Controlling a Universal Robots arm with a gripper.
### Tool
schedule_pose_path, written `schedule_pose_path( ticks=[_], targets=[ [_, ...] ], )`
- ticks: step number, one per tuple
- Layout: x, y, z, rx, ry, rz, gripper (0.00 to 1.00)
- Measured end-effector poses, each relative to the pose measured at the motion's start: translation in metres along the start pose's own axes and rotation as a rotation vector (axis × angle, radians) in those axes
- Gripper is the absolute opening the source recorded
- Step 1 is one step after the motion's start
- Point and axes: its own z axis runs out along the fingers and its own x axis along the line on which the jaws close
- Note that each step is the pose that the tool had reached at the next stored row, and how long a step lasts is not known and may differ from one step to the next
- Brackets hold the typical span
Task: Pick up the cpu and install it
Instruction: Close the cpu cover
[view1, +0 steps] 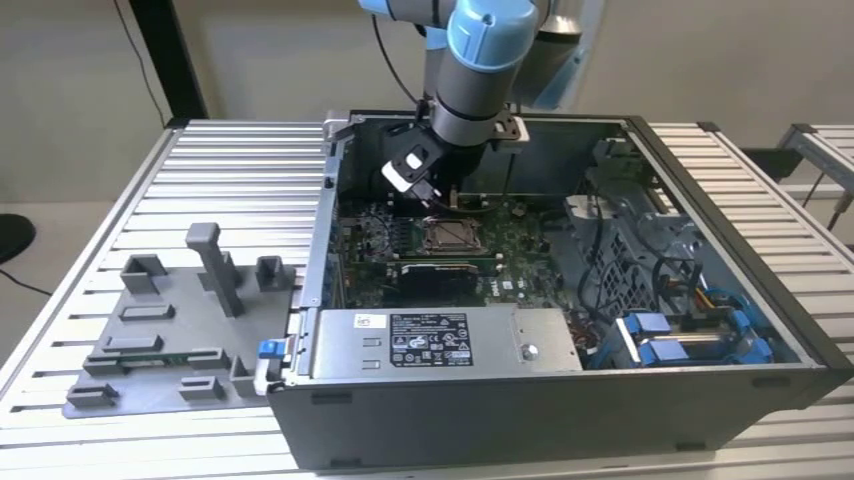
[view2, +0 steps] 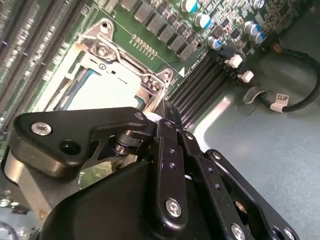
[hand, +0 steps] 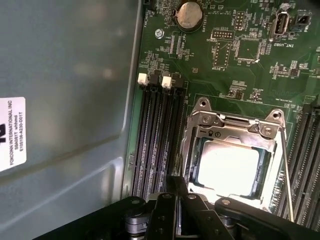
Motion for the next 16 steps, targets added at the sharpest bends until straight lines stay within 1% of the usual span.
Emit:
schedule_pose_path(
  ticks=[2, 5, 8, 9, 12, 14, 16],
  targets=[
    [-0.0008, -0.0045, -0.0010, -0.0001, 0.0002, 0.000, 0.00],
    [-0.0002, -0.0111, -0.0004, -0.0002, 0.0004, 0.000, 0.00],
    [0.0009, -0.0212, 0.0004, -0.0002, 0.0009, 0.000, 0.00],
    [0.0013, -0.0227, 0.0006, -0.0002, 0.0010, 0.000, 0.00],
    [0.0028, -0.0228, 0.0010, -0.0001, 0.0010, 0.000, 0.00],
    [0.0051, -0.0224, 0.0016, 0.0009, 0.0007, -0.004, 0.00],
    [0.0059, -0.0220, 0.0018, 0.0021, 0.0005, -0.008, 0.00]
  ],
)
